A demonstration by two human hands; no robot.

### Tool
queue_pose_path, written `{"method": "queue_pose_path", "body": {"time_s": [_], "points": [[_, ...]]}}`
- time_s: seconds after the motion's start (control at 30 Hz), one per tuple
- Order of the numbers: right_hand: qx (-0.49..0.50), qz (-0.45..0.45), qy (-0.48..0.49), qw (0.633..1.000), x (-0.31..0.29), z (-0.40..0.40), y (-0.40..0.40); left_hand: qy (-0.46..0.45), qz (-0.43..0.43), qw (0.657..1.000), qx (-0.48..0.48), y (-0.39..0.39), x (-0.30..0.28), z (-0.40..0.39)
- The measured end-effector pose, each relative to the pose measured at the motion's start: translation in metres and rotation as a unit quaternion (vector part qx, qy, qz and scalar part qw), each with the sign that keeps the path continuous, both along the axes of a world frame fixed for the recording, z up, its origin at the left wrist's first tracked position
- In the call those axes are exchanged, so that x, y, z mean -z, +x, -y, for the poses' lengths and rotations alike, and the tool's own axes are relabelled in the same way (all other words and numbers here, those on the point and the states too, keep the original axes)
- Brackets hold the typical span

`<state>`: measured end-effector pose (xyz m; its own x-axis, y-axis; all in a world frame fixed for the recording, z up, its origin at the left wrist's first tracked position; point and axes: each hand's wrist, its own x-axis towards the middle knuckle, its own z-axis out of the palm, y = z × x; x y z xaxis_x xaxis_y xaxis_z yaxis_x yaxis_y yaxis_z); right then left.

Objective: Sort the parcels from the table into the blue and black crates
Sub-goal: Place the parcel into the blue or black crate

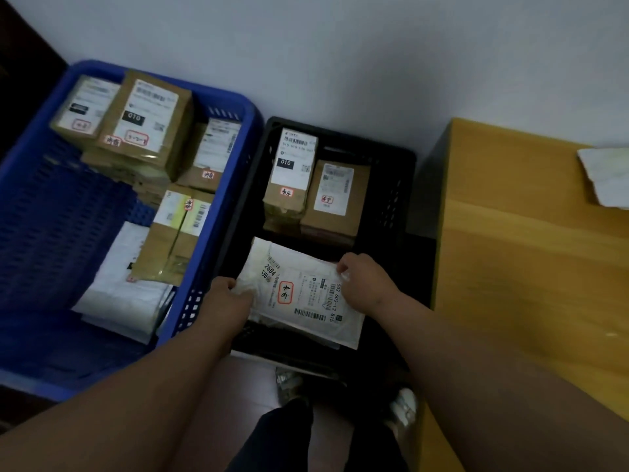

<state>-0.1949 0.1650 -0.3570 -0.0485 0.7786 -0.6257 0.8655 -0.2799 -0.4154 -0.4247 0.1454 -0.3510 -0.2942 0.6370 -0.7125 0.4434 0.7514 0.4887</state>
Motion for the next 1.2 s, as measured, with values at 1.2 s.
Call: {"method": "queue_pose_path", "body": {"time_s": [1.2], "points": [[0.142,0.105,0.101,0.979,-0.148,0.204,0.324,0.149,-0.045,0.899,0.410,0.332,-0.126,0.116]]}}
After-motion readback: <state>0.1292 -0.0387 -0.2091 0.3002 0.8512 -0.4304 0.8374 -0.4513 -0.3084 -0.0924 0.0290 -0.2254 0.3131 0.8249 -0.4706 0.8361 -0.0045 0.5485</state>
